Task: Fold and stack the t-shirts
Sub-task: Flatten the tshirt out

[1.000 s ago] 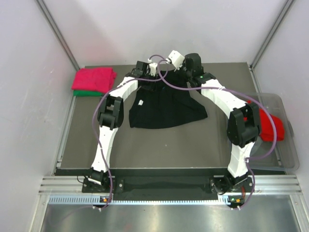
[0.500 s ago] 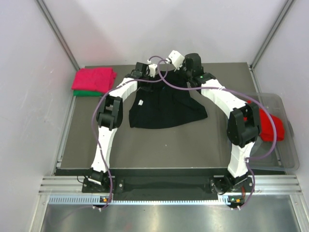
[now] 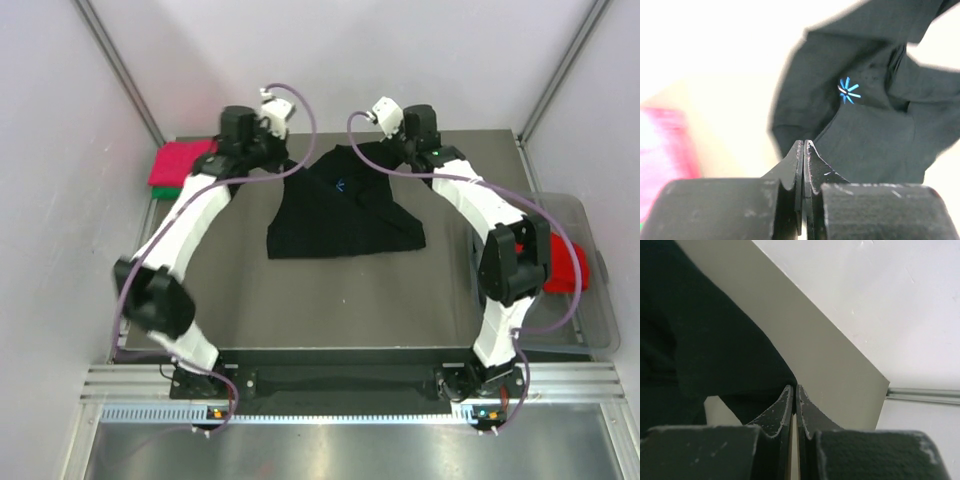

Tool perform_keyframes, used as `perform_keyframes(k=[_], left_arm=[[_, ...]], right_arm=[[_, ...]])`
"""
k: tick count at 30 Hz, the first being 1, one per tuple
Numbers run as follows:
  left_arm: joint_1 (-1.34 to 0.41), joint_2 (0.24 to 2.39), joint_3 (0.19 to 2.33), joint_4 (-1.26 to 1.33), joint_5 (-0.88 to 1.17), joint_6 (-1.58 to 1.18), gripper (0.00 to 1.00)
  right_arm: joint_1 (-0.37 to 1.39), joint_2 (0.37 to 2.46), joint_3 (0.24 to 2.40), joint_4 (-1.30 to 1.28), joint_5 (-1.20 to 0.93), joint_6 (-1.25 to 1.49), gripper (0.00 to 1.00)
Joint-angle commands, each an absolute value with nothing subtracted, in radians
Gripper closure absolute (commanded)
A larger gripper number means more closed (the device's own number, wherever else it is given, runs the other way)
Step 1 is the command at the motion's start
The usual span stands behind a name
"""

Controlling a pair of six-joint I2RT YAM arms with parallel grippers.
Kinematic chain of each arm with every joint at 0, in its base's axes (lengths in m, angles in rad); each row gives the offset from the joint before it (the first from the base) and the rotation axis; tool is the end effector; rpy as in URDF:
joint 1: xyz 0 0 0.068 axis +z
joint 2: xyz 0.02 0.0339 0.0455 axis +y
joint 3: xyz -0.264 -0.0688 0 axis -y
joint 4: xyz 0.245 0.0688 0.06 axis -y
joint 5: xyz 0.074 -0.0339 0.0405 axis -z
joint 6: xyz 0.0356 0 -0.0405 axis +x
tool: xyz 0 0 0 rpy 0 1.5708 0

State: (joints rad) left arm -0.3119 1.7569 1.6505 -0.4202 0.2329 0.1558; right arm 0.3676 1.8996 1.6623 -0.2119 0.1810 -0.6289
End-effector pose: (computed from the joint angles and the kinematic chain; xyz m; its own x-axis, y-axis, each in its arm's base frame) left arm 0.3903 -0.1345 0.3520 -0.3968 0.2866 -0.8720 0.5568 0.8304 0.0196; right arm 0.4276 0.1578 0.3167 -0.2088 -0.7005 -0.6825 -0.4019 0.6976 -0.5931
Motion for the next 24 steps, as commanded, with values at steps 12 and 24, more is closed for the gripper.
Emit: perform_keyframes(k=[12, 24], left_arm=[[-0.1, 1.451, 2.016, -0.558, 0.086, 0.336, 1.0], [-0.149, 1.523, 1.878, -0.502, 0.198, 0.13, 1.0]], right_arm=[[0.454, 1.361, 1.632, -0.357, 0.048, -0.506, 1.0], [0.397, 1.045, 1.042, -0.489, -0.575, -0.442, 0.89]])
